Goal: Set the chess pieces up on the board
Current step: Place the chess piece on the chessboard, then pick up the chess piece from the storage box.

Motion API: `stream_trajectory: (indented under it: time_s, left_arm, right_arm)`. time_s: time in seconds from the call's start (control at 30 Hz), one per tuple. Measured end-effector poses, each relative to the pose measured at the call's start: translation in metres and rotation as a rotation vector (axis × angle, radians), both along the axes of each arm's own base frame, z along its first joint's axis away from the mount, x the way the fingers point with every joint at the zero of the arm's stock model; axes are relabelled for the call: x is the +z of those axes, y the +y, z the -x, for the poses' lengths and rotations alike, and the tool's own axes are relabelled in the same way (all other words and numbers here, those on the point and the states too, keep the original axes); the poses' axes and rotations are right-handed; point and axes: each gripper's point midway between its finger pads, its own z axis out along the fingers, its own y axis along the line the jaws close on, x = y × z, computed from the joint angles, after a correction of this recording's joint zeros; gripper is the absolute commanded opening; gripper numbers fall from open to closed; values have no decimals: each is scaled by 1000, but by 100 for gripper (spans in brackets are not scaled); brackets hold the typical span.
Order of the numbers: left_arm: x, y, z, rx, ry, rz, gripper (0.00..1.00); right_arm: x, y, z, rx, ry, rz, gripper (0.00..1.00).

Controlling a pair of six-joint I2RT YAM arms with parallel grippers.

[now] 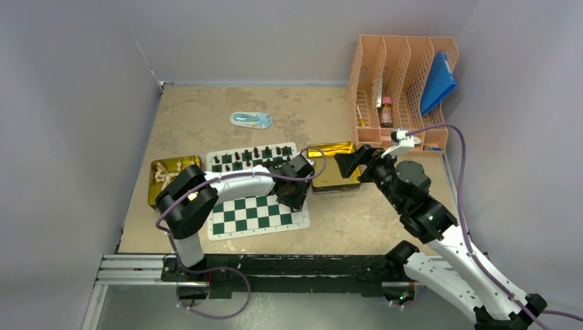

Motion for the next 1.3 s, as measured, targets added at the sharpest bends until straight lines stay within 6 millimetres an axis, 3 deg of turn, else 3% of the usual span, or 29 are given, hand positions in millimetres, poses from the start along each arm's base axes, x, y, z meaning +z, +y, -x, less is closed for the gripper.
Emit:
stream_trajectory:
  time_s: [0.33, 0.53, 0.67, 0.77, 0.9, 1.1, 1.3]
  left_arm:
    - [14, -5, -6, 15, -29, 23, 48]
    - [34, -3, -17, 80, -83, 30, 56]
    - [56, 5, -32, 141, -135, 23, 57]
    - [70, 17, -54, 213, -157, 19, 57]
    - [81, 62, -98, 403, -191, -19, 57]
    - [100, 150, -132, 688, -220, -10, 52]
    - [137, 273, -147, 1047, -293, 96, 48]
  right_arm:
    - [0, 0, 0, 1, -1, 2, 99]
    - [-5, 1, 0, 7, 6, 7, 99]
    - [-10, 2, 1, 11, 16, 13, 99]
    - [-10, 3, 1, 16, 14, 10, 99]
    - [-9, 4, 2, 28, 10, 13, 99]
    - [-10, 6, 2, 39, 9, 19, 99]
    - [-9, 7, 2, 41, 1, 10, 99]
